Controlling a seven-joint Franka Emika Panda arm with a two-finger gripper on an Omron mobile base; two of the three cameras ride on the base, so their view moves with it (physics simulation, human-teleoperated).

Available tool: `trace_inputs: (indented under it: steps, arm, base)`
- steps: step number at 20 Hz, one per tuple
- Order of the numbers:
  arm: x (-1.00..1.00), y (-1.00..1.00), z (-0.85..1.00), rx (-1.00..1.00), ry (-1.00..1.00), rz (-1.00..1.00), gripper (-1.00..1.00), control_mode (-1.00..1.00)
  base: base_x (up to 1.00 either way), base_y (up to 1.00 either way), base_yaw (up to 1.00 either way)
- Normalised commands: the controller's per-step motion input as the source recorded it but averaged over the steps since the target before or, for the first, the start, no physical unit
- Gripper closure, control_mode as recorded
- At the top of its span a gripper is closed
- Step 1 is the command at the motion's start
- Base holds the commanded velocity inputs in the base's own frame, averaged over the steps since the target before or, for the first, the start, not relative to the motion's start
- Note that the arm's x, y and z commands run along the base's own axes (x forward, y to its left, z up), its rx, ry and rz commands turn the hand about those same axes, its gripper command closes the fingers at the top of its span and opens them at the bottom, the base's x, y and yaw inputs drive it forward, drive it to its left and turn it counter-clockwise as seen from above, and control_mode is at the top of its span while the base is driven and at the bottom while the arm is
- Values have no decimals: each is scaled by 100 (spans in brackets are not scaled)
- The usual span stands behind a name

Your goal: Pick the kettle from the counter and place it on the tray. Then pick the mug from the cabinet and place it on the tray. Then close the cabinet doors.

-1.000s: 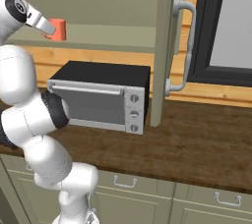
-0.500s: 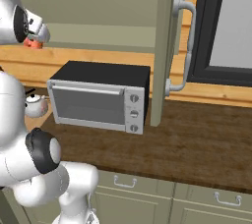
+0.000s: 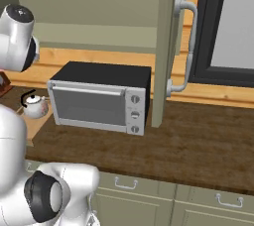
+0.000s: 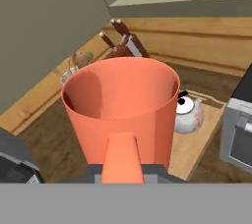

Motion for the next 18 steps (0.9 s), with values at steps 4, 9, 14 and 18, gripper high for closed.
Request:
trace_inputs:
  steps: [4, 9, 14, 18]
  arm:
    - [-81, 22, -38, 0, 0, 56, 100, -100]
    - [-57, 14, -57, 0, 0, 42, 100, -100]
    - [-12, 5, -71, -2, -2, 2, 100, -100]
    - [-5, 0, -76, 0, -24, -9, 100, -100]
  base:
    - [0, 0, 0]
    - [0, 0, 0]
    - [0, 0, 0]
    - [0, 0, 0]
